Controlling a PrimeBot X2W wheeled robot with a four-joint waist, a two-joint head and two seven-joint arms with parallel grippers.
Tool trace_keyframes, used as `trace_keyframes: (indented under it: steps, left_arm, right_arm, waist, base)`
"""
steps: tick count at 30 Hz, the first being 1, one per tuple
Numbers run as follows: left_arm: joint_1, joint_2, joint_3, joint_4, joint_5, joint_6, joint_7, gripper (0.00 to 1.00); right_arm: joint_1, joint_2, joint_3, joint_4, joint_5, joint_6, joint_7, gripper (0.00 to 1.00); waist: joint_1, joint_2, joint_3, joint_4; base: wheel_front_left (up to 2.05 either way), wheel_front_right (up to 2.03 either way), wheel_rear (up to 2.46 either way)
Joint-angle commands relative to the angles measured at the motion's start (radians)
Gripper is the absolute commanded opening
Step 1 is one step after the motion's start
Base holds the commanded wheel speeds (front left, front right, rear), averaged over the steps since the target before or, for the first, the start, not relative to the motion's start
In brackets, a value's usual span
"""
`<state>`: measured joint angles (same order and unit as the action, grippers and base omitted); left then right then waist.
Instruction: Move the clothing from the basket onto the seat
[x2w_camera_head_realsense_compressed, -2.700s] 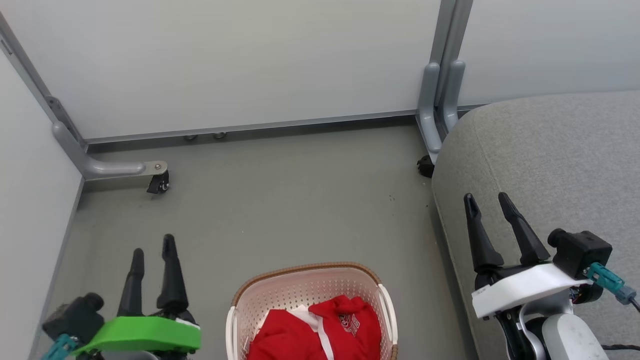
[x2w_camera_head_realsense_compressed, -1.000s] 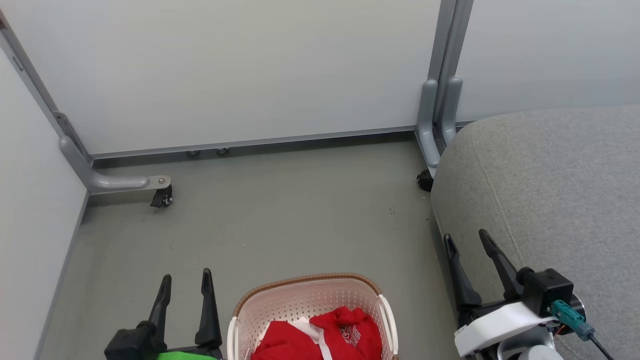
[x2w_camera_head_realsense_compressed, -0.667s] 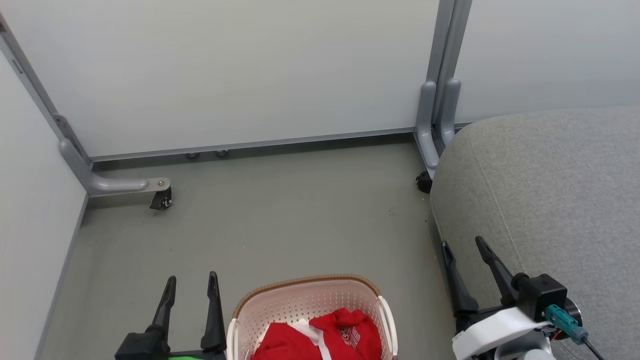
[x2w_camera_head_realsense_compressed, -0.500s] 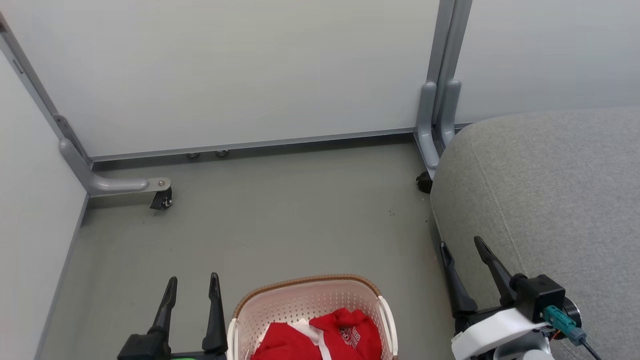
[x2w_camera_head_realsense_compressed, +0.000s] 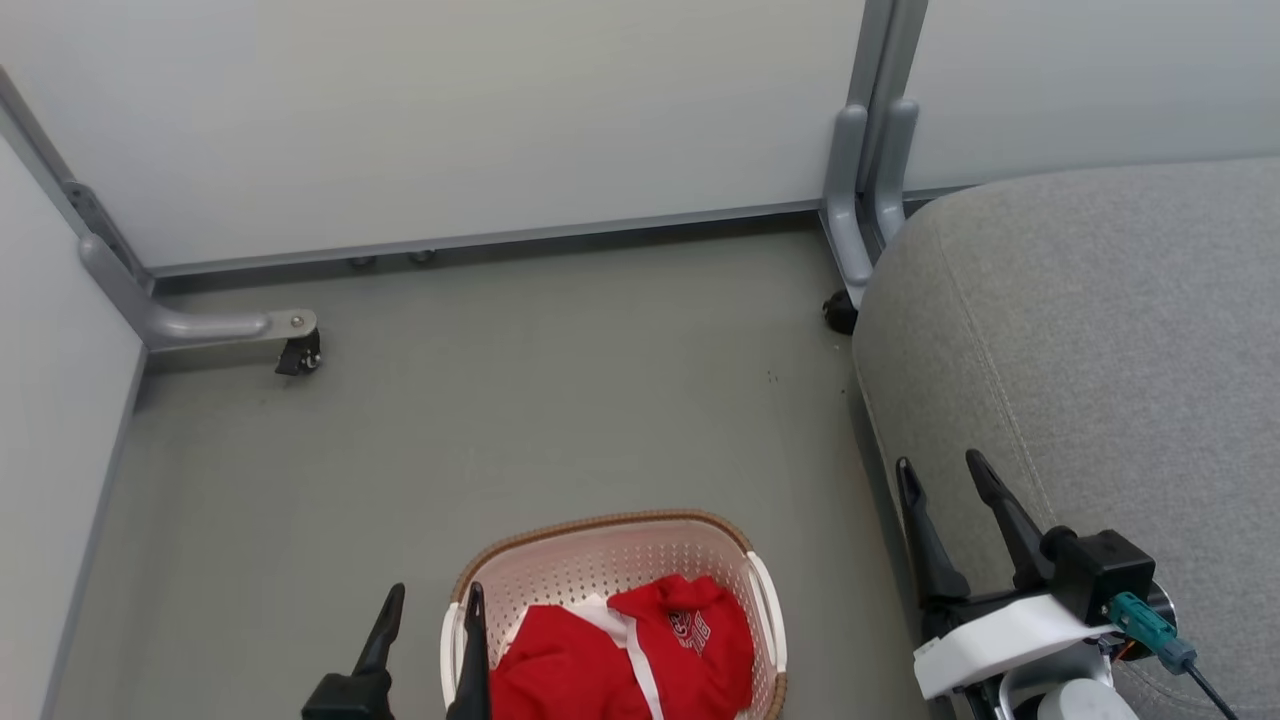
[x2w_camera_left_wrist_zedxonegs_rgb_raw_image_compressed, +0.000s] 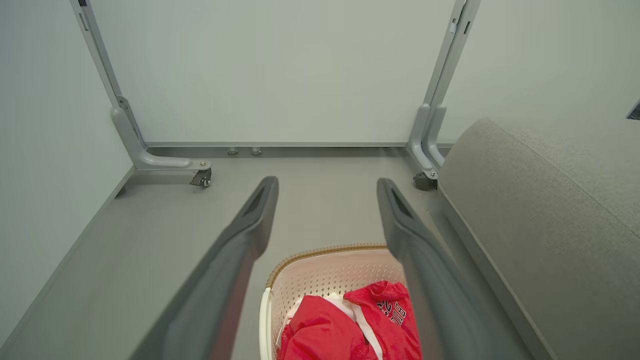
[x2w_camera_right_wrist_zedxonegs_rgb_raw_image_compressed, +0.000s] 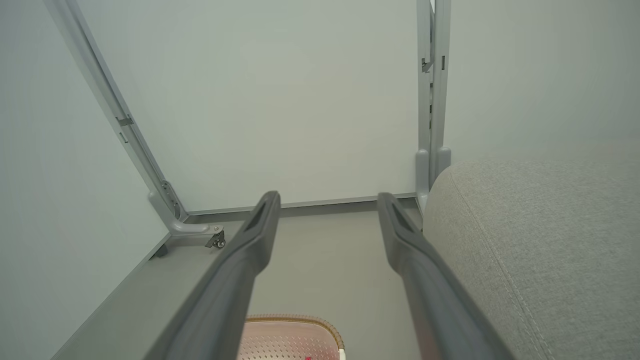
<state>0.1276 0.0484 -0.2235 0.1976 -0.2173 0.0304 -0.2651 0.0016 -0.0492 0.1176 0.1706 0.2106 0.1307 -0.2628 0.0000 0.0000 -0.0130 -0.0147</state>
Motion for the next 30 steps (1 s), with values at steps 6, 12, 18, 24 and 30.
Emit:
trace_keyframes:
  steps: [6, 12, 18, 24, 30]
  left_arm:
    - [-0.111, 0.004, -0.029, 0.173, 0.085, 0.013, 0.001, 1.0]
    - [-0.321, 0.012, -0.083, 0.386, 0.191, -0.022, 0.001, 1.0]
    - [-0.537, 0.027, -0.141, 0.647, 0.247, -0.073, 0.001, 1.0]
    - [-0.734, 0.017, -0.187, 0.884, 0.277, -0.089, 0.001, 1.0]
    - [-0.852, 0.012, -0.21, 1.018, 0.278, -0.076, 0.014, 1.0]
  right_arm:
    - [-0.07, -0.005, 0.01, -0.036, -0.013, 0.0, -0.003, 1.0]
    - [-0.147, -0.02, 0.014, -0.088, -0.026, 0.0, -0.003, 1.0]
    - [-0.221, -0.027, 0.031, -0.135, -0.031, 0.0, -0.003, 1.0]
    - [-0.26, -0.021, 0.04, -0.165, -0.035, 0.0, -0.003, 1.0]
    - [-0.282, -0.014, 0.069, -0.175, -0.03, 0.0, -0.003, 1.0]
  waist:
    - [0.0, 0.0, 0.206, -0.055]
    - [0.0, 0.0, 0.392, -0.081]
    - [0.0, 0.0, 0.557, -0.11]
    - [0.0, 0.0, 0.678, -0.135]
    - [0.0, 0.0, 0.757, -0.16]
  base:
    - [0.0, 0.0, 0.0]
    - [0.0, 0.0, 0.0]
    - [0.0, 0.0, 0.0]
    - [0.0, 0.0, 0.0]
    - [0.0, 0.0, 0.0]
